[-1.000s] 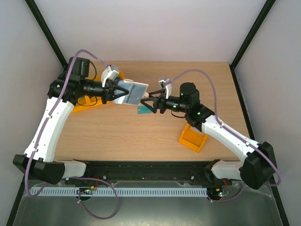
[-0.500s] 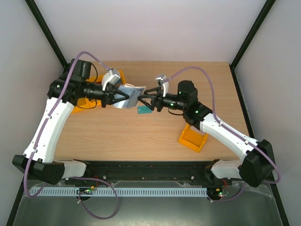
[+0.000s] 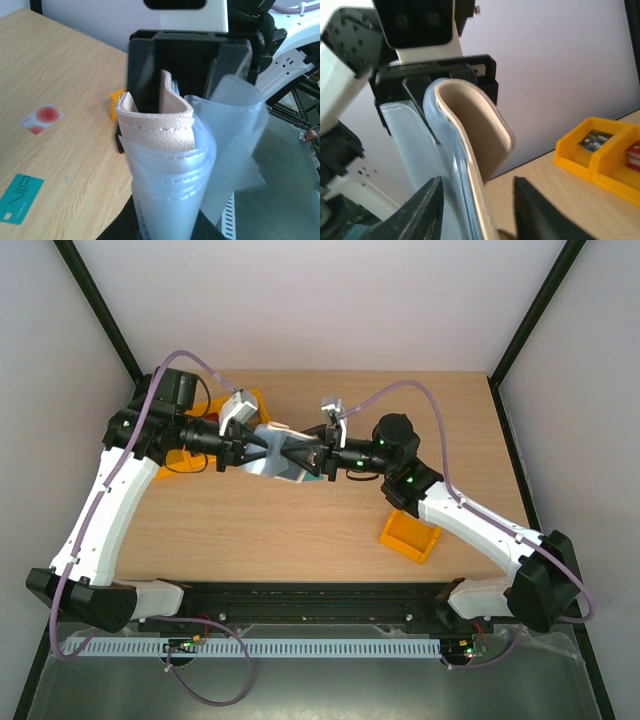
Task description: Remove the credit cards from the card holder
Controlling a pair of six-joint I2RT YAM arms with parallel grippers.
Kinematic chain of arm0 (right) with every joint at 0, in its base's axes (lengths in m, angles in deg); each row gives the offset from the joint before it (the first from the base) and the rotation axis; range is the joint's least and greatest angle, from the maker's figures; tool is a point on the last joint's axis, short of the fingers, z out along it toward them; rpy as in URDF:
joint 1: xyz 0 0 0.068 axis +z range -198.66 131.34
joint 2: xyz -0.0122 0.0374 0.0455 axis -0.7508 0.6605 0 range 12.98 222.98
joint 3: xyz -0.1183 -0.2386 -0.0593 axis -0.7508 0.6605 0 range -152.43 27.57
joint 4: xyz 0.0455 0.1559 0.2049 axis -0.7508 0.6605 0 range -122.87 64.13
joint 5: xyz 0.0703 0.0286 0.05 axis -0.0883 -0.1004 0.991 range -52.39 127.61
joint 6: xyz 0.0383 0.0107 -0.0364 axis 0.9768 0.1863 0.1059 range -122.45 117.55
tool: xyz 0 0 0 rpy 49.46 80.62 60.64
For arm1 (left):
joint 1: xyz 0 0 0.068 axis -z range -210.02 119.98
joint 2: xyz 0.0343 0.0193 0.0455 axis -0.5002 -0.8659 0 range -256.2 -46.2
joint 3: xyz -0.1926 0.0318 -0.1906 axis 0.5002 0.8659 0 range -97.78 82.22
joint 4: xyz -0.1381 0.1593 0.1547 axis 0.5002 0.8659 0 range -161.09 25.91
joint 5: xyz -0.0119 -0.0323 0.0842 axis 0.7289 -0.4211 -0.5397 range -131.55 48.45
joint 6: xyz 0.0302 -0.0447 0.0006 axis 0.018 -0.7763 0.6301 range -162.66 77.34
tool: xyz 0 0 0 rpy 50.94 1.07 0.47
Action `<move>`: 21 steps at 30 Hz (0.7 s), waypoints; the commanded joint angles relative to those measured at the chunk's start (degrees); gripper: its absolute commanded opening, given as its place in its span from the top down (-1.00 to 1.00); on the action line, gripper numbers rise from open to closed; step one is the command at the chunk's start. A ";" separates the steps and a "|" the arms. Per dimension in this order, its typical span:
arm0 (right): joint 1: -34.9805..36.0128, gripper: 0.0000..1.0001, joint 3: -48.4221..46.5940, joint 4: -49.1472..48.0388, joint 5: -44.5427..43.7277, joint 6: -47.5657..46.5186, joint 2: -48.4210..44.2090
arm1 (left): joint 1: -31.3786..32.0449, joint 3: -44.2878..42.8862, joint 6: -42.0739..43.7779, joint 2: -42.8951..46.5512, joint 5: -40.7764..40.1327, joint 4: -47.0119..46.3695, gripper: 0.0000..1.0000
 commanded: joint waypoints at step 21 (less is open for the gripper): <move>2.17 0.97 -3.13 8.48 -12.44 3.85 0.38 | 3.07 10.67 0.17 -1.06 -24.93 -11.75 -0.85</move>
